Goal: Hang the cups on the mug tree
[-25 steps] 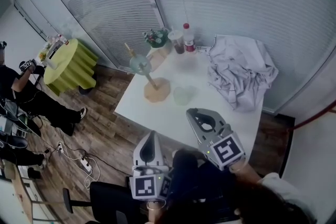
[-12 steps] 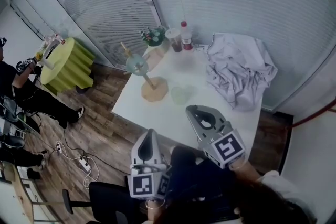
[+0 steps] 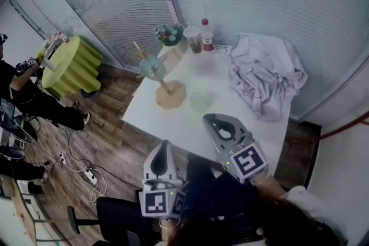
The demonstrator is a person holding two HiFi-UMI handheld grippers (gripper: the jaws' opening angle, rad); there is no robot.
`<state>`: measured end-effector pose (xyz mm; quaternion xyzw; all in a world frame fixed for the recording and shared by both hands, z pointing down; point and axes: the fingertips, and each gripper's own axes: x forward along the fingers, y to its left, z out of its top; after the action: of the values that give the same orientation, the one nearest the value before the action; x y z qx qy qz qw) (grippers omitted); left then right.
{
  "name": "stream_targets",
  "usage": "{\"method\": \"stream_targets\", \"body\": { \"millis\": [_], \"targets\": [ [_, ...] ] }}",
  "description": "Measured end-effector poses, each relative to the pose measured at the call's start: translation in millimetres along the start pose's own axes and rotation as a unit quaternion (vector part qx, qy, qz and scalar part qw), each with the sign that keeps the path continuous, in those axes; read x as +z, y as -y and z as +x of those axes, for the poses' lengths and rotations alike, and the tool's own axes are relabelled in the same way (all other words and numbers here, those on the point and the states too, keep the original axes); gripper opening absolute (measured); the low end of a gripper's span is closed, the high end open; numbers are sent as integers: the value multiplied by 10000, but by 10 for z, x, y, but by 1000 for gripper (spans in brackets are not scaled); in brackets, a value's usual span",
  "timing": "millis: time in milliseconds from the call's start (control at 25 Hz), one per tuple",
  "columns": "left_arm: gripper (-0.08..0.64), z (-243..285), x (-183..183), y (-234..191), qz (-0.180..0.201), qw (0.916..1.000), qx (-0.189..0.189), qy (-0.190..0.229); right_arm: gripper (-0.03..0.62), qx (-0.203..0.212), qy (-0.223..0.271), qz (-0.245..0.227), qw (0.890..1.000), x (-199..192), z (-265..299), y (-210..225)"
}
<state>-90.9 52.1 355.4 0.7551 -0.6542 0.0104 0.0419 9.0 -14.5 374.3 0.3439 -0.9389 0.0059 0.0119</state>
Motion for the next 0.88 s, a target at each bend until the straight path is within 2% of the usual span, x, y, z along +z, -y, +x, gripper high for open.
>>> {"method": "stream_targets", "body": {
  "millis": [320, 520, 800, 880],
  "targets": [
    [3, 144, -107, -99, -19, 9996, -185, -210, 0, -201, -182, 23, 9996, -130, 182, 112],
    [3, 254, -51, -213, -109, 9998, -171, -63, 2, -289, -288, 11, 9992, -193, 295, 161],
    [3, 395, -90, -301, -124, 9994, -303, -113, 2, -353, -455, 2, 9983, -312, 435, 220],
    [3, 439, -101, -321, -133, 9993, -326, -126, 38, -318, -530, 3, 9981, -361, 478, 230]
  ]
}}
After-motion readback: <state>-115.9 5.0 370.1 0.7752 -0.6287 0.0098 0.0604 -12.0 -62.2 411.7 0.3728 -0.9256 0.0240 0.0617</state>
